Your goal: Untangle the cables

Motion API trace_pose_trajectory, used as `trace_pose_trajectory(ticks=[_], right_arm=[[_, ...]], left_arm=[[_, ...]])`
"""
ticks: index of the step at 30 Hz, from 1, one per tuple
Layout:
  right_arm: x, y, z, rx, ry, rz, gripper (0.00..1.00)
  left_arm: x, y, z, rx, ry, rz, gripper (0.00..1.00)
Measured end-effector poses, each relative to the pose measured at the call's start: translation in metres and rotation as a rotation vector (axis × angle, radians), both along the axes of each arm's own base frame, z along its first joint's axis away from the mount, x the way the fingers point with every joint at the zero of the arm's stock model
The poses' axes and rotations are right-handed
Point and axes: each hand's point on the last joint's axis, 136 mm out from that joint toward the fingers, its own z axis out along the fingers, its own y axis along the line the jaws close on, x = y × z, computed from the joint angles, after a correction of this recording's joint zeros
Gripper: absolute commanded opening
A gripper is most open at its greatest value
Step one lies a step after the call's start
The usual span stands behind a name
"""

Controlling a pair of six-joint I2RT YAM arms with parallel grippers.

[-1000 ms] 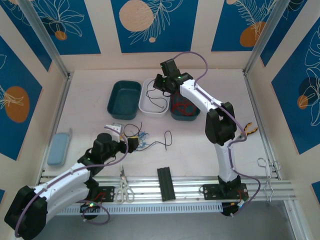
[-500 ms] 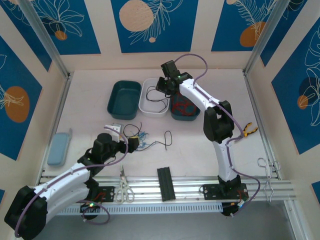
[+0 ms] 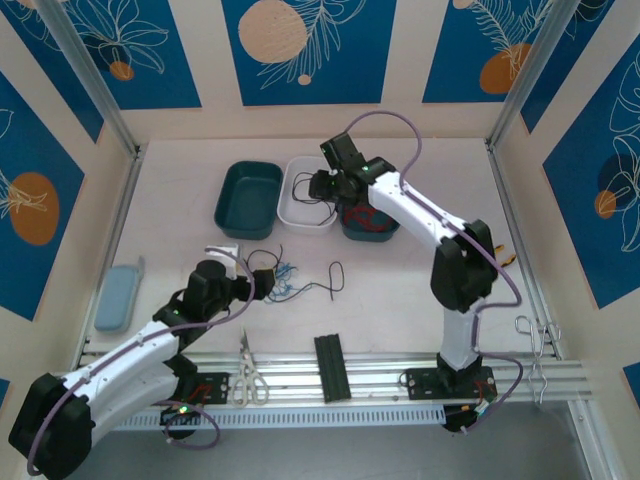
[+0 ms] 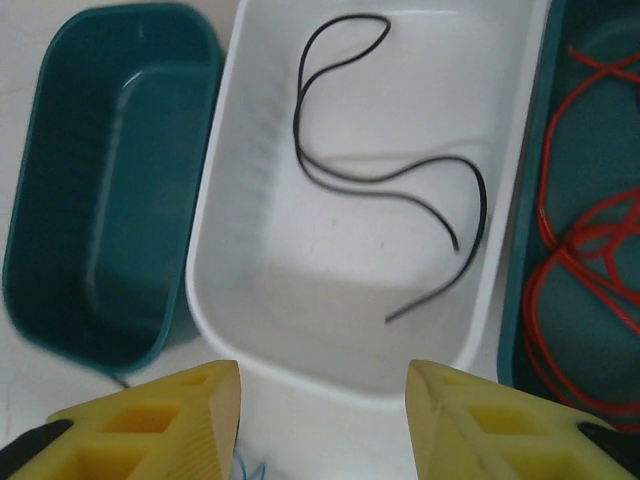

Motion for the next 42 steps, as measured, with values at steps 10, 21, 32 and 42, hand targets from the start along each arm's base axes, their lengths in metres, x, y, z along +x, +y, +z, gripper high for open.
trace_pose_trajectory(ticks=[10, 21, 32, 42], right_arm=[[-0.082, -0.039, -0.012, -0.031, 0.074, 0.018, 0.42], [-0.139, -0.041, -0.066, -0.104, 0.258, 0.051, 0.38], [-0.148, -0.041, -0.129, -0.201, 0.427, 0.046, 0.31], [-0.149, -0.038, -0.133, -0.209, 0.439, 0.050, 0.00]], left_arm=[[0.013, -0.002, -0.001, 0.035, 0.140, 0.068, 1.00], [0.011, 0.002, -0.018, 0.045, 0.219, 0.102, 1.00], [0.012, 0.004, -0.024, 0.051, 0.236, 0.109, 1.00], [0.010, 0.004, -0.039, 0.052, 0.289, 0.109, 1.00]])
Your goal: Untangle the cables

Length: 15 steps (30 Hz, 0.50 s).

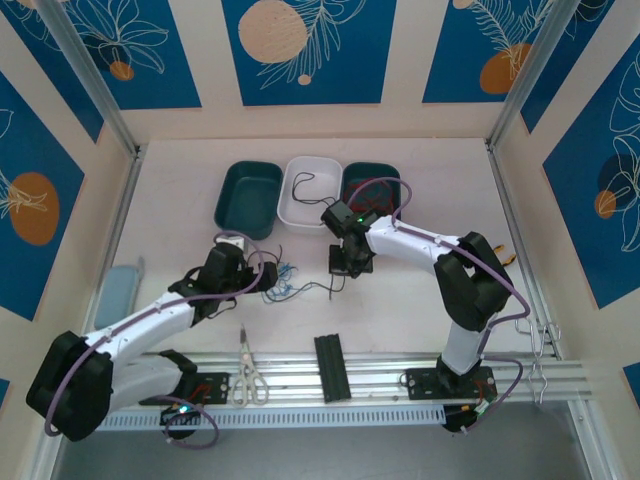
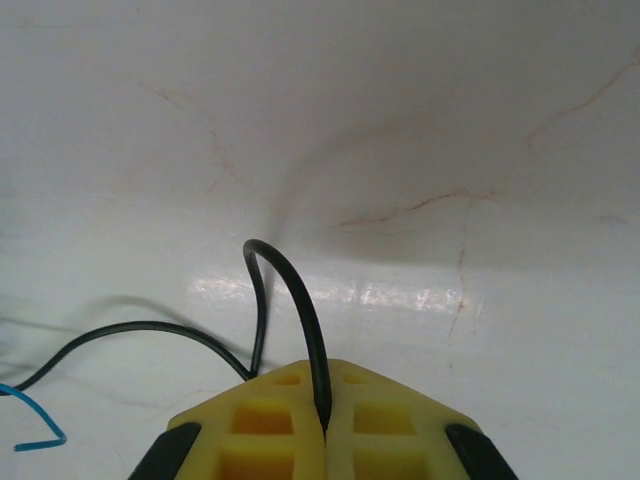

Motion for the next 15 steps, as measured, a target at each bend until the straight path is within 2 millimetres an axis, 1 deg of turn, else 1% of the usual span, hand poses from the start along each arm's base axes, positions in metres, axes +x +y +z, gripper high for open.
trace_pose_trajectory(ticks=[2, 5, 8, 15], right_arm=[[0.002, 0.002, 0.004, -0.004, -0.016, 0.006, 0.00], [0.006, 0.005, 0.014, -0.010, -0.062, 0.021, 0.00], [0.009, 0.007, 0.031, -0.013, -0.122, 0.035, 0.00], [0.013, 0.010, 0.079, 0.003, -0.273, 0.075, 0.00]], left_arm=[[-0.001, 0.000, -0.003, 0.000, 0.009, 0.001, 1.00], [0.000, 0.000, -0.005, 0.000, 0.017, 0.000, 1.00], [0.000, -0.001, -0.008, 0.002, 0.026, 0.000, 1.00], [0.000, -0.001, -0.015, 0.007, 0.047, -0.002, 1.00]])
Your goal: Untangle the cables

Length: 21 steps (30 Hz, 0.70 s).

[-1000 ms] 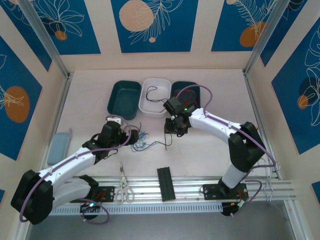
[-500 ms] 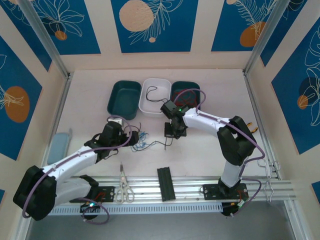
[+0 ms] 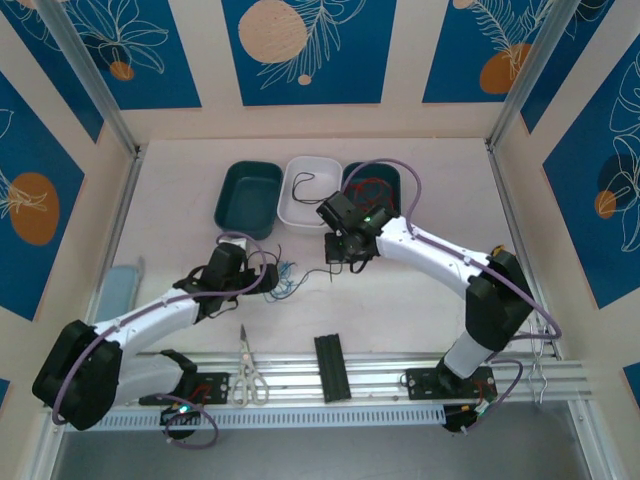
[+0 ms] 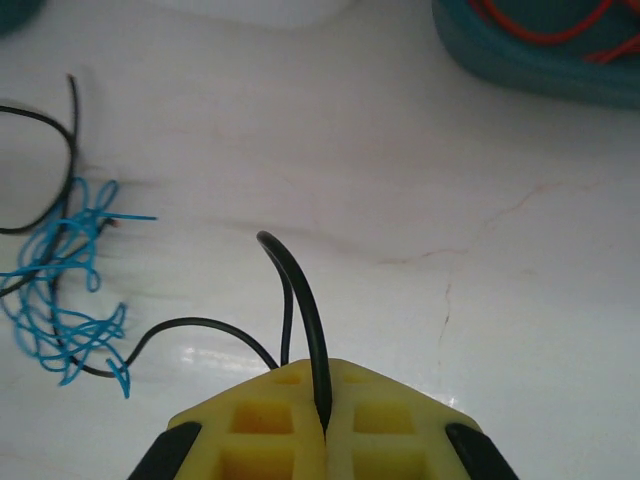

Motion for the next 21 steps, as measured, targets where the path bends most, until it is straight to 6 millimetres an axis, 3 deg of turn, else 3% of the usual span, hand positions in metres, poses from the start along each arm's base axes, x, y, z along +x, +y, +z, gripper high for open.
trace_pose_trajectory(ticks=[21], right_arm=[[-0.006, 0.010, 0.144, 0.198, -0.442, 0.168, 0.00]], left_arm=[[0.000, -0.001, 0.000, 0.001, -0.001, -0.007, 1.00]])
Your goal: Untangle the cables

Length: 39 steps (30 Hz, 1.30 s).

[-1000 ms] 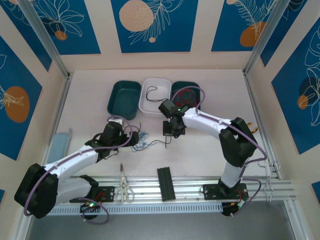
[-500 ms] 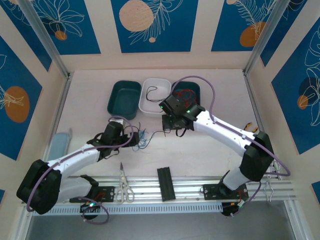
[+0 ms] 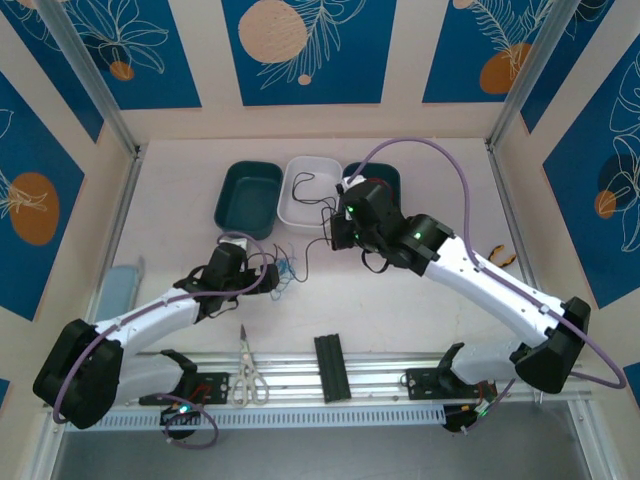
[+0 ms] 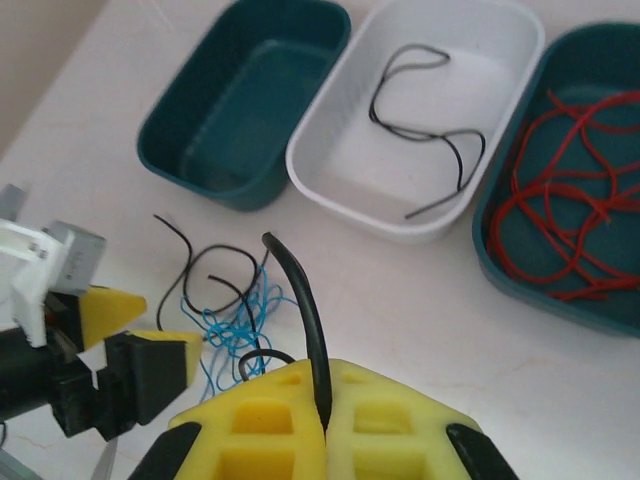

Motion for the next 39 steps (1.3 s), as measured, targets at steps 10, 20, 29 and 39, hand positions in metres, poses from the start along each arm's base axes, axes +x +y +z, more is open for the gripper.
trace_pose_trajectory(ticks=[10, 20, 29, 39], right_arm=[[0.000, 0.000, 0.052, 0.052, -0.140, 0.053, 0.00], [-0.002, -0.002, 0.085, 0.052, -0.204, 0.086, 0.00], [-0.007, -0.013, 0.093, 0.004, -0.166, 0.080, 0.00], [0.000, -0.010, 0.051, -0.127, -0.044, 0.080, 0.00]], left_arm=[[0.000, 0.000, 0.002, -0.003, -0.006, 0.000, 1.00], [0.001, 0.000, 0.004, -0.007, -0.013, 0.000, 1.00], [0.001, -0.001, 0.009, -0.016, -0.028, 0.000, 1.00], [0.001, 0.000, 0.039, -0.064, -0.110, 0.000, 1.00]])
